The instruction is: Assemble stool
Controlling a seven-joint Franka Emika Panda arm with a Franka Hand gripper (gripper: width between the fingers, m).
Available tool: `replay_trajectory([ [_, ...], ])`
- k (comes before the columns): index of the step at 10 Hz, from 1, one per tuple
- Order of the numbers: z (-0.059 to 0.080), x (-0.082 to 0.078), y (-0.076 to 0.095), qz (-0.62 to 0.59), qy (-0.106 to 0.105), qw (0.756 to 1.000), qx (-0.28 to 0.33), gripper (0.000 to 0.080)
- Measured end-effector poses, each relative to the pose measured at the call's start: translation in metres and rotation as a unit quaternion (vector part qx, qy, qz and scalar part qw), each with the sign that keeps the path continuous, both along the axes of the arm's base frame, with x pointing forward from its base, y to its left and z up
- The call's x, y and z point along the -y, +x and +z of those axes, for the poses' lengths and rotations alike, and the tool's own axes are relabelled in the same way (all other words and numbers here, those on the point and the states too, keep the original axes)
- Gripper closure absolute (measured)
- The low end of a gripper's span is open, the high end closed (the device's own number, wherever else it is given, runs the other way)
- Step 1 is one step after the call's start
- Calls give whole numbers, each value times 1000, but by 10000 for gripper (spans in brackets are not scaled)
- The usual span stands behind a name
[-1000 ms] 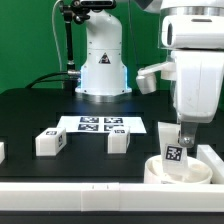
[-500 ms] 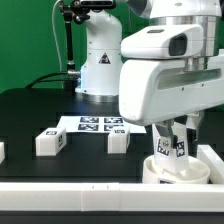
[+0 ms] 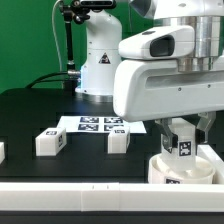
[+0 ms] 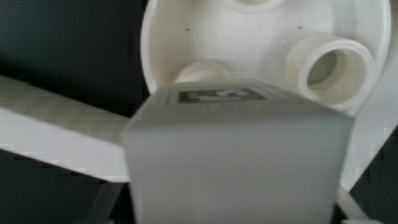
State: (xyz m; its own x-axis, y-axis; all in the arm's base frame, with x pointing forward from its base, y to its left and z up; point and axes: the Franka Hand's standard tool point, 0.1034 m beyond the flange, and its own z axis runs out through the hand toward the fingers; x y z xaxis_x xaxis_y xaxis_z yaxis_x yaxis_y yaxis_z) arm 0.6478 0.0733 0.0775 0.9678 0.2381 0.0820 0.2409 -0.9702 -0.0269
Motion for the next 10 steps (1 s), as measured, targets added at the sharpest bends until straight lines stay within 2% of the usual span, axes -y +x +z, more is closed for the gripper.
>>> replay_trajectory([
  [4,0,-2,0,-122,15,992,-6,454],
  [6,-4,-3,-2,-218,33,975,-4,455],
  [9,-8,-10,-7,-373,62,926,-12,454],
  [10,-8,-12,-8,-426,73,902,-20,455],
])
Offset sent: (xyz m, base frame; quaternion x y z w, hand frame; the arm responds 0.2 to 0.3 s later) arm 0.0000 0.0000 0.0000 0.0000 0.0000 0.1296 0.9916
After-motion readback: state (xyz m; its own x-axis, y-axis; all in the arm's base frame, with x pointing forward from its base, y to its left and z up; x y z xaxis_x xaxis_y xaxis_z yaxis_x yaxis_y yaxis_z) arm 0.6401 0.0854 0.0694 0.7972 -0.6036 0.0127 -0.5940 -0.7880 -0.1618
